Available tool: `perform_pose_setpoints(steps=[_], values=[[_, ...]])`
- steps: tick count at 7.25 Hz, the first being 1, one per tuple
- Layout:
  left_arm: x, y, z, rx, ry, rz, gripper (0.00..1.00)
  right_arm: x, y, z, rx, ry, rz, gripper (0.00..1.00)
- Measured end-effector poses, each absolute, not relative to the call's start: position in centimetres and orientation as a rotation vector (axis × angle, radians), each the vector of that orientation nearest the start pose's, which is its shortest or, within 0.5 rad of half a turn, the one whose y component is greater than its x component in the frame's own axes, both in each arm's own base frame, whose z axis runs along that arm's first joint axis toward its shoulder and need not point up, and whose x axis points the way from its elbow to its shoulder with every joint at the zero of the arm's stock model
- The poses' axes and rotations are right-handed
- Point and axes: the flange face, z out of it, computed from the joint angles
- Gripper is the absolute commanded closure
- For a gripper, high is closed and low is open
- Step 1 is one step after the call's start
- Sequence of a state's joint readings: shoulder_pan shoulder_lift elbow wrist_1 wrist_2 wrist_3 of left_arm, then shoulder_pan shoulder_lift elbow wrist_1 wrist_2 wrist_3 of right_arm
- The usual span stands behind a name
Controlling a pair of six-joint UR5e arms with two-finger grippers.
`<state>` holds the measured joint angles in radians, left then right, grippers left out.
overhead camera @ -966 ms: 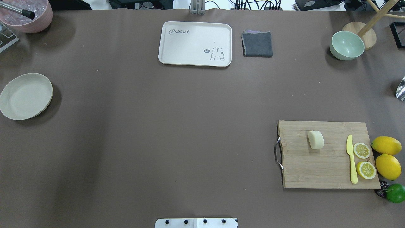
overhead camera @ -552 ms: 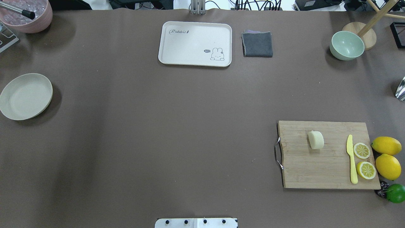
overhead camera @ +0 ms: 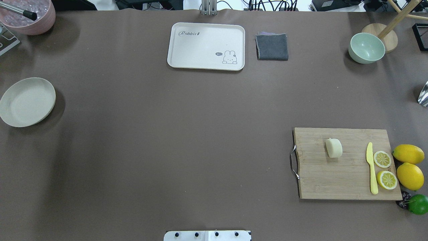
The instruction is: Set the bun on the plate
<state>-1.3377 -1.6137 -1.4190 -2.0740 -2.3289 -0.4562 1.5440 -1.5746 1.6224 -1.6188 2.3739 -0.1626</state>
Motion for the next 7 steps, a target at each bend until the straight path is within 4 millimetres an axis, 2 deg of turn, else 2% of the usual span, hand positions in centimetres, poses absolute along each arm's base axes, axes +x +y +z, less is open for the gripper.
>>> perform_pose_setpoints(steps=[2, 4, 5, 6, 7], values=[[8.9, -54.1, 67.2, 0.093, 0.798, -0.057, 0.03, 4.8, -48.5, 63.0, 0.072, -0.821, -0.186, 0.00], [11.3, -54.6, 68.8, 0.092, 0.782, -0.061, 0.07, 4.7, -48.3, 62.3, 0.085, -0.825, -0.192, 0.00], [12.6, -54.8, 69.2, 0.093, 0.767, -0.069, 0.13, 4.7, -48.4, 62.1, 0.089, -0.825, -0.193, 0.00], [13.4, -54.8, 69.7, 0.097, 0.760, -0.069, 0.32, 4.7, -48.4, 62.0, 0.091, -0.825, -0.194, 0.00], [13.7, -54.7, 70.1, 0.102, 0.758, -0.069, 0.69, 4.7, -48.4, 61.9, 0.093, -0.823, -0.195, 0.00]])
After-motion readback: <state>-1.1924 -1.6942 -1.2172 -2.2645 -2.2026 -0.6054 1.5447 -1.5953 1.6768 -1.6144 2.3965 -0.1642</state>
